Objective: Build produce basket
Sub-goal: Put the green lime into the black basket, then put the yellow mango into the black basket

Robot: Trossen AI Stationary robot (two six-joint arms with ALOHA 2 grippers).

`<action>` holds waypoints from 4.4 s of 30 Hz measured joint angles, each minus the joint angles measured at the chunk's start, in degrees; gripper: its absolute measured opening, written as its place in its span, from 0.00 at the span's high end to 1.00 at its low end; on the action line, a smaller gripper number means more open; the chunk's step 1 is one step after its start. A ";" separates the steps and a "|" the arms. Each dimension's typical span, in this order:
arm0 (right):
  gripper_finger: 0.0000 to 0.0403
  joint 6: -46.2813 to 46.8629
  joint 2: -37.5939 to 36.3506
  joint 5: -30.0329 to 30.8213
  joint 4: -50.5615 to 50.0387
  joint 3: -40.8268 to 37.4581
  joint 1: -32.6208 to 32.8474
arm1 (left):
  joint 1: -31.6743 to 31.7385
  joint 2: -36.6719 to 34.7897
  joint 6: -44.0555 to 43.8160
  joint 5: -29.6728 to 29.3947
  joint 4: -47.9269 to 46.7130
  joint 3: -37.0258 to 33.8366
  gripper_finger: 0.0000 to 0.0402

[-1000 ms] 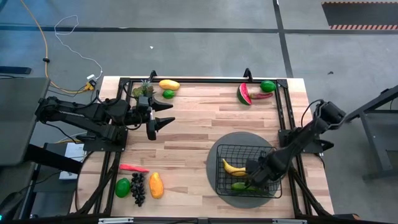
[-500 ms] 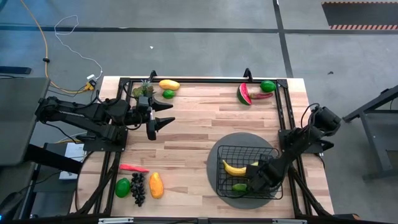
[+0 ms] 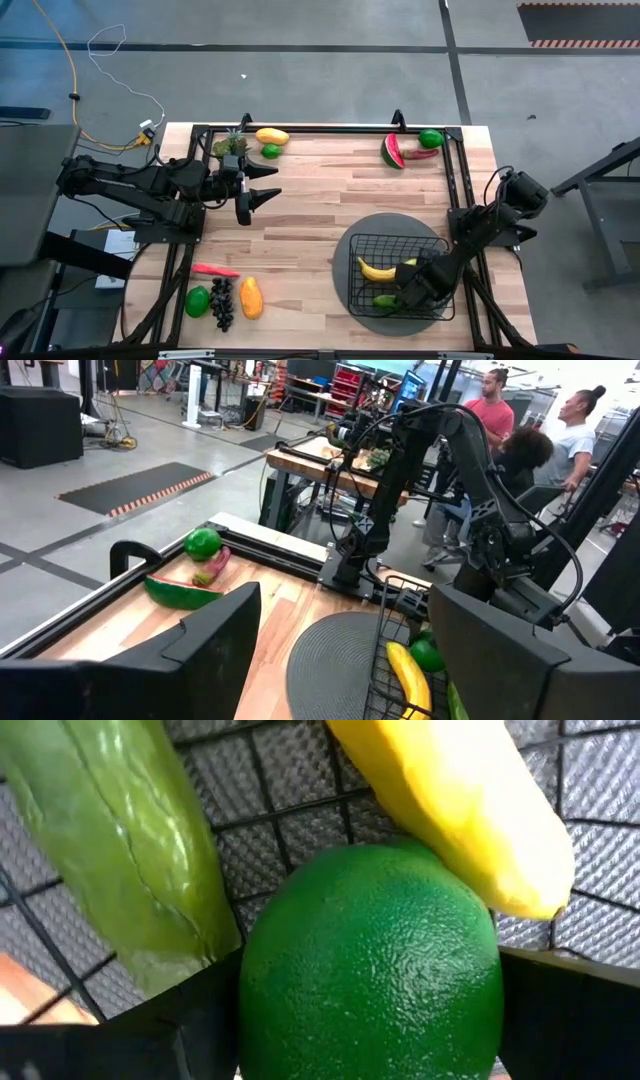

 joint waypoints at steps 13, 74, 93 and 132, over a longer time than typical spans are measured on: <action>0.25 -1.12 -0.02 3.70 -0.01 0.00 0.00 | 0.00 0.00 0.00 0.00 0.00 0.00 0.31; 0.01 -7.80 -16.24 4.66 -2.39 0.13 -0.17 | 0.00 0.00 0.04 -0.04 0.00 0.00 0.31; 0.01 -13.31 -47.90 43.77 29.60 -18.76 -9.87 | 0.00 0.00 1.49 -0.05 0.00 0.01 0.31; 0.01 -47.24 -47.76 27.02 50.85 -16.76 -33.42 | -1.31 0.00 2.54 1.66 -2.14 0.02 0.31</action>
